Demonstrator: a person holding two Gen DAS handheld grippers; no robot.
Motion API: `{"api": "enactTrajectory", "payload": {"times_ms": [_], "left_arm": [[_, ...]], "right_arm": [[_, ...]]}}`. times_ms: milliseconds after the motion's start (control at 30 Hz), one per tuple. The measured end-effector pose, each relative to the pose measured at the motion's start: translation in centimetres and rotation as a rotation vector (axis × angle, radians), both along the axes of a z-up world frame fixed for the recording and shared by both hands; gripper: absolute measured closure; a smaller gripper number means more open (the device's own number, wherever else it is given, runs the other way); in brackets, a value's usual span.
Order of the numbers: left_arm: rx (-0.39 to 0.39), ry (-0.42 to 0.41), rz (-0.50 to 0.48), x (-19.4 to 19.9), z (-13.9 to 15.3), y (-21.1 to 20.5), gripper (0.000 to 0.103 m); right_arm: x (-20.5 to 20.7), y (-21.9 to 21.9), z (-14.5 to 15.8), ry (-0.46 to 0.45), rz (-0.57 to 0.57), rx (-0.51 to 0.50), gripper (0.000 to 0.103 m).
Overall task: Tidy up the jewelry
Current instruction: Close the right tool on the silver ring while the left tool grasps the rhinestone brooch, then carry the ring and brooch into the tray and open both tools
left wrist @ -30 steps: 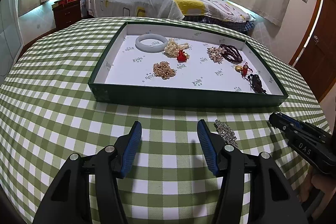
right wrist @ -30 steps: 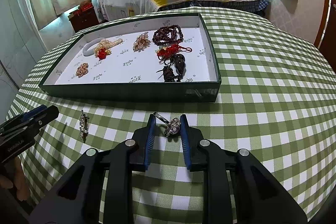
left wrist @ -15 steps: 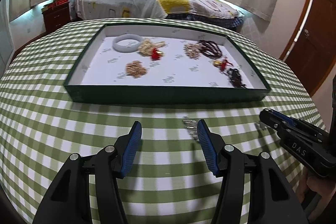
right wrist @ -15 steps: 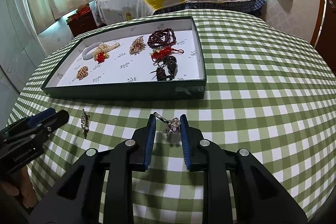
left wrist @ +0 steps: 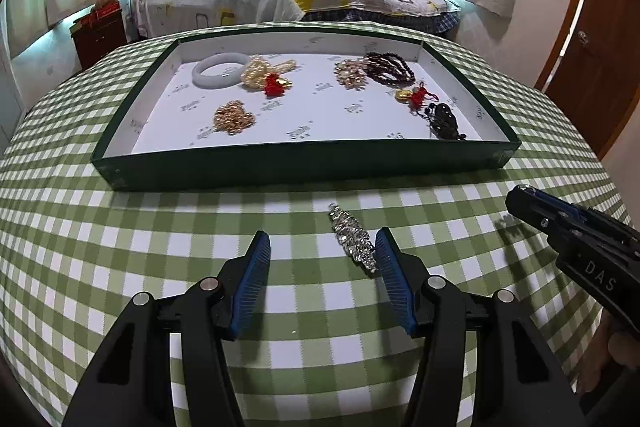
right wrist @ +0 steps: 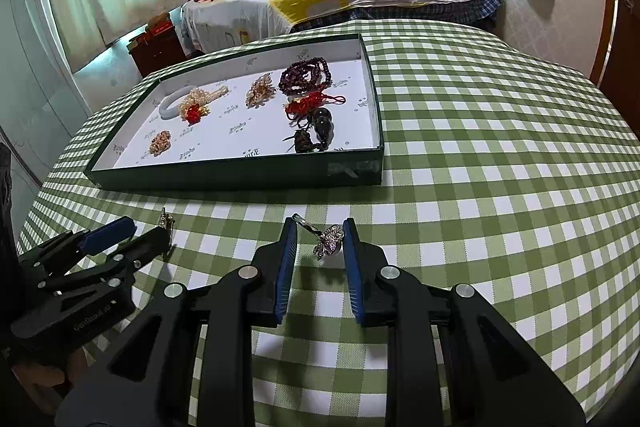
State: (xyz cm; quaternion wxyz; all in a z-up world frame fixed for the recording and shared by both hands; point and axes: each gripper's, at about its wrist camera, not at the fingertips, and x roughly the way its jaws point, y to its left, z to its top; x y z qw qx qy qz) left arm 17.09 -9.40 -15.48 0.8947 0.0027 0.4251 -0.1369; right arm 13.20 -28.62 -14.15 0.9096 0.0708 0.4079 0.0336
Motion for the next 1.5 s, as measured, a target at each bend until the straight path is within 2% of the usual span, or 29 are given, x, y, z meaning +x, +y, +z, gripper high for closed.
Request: {"api": "enactTrajectory", "payload": {"times_ms": [133,167,300,367,500,567,833,1500], "left_arm": [[-0.009,0.0,0.009,0.0,0.1,0.5,0.05],[-0.014,0.001,0.006,0.1,0.1,0.5,0.055],[-0.014,-0.007,-0.033,0.2,0.4,-0.3,0.061],[-0.013,-0.003,-0.053,0.3,0.2,-0.7,0.071],[-0.007,-0.005,-0.064,0.1,0.1,-0.8,0.081],[-0.015,-0.002,-0.068,0.2,0.1,-0.6,0.091],[-0.014,-0.018,-0.085,-0.1,0.2,-0.7,0.095],[-0.027,-0.044,-0.072,-0.5,1.2,-0.2,0.096]], "right_arm": [[0.1,0.2,-0.1,0.001,0.0,-0.001,0.08],[0.1,0.2,-0.1,0.001,0.0,-0.001,0.08],[0.1,0.2,-0.1,0.003,0.002,-0.001,0.08],[0.1,0.3,-0.2,0.004,0.002,-0.002,0.08],[0.1,0.4,-0.3,0.003,0.0,0.0,0.08],[0.2,0.4,-0.5,0.005,0.0,0.002,0.08],[0.3,0.6,-0.7,0.003,0.002,0.002,0.08],[0.1,1.4,-0.5,-0.004,0.013,-0.002,0.08]]}}
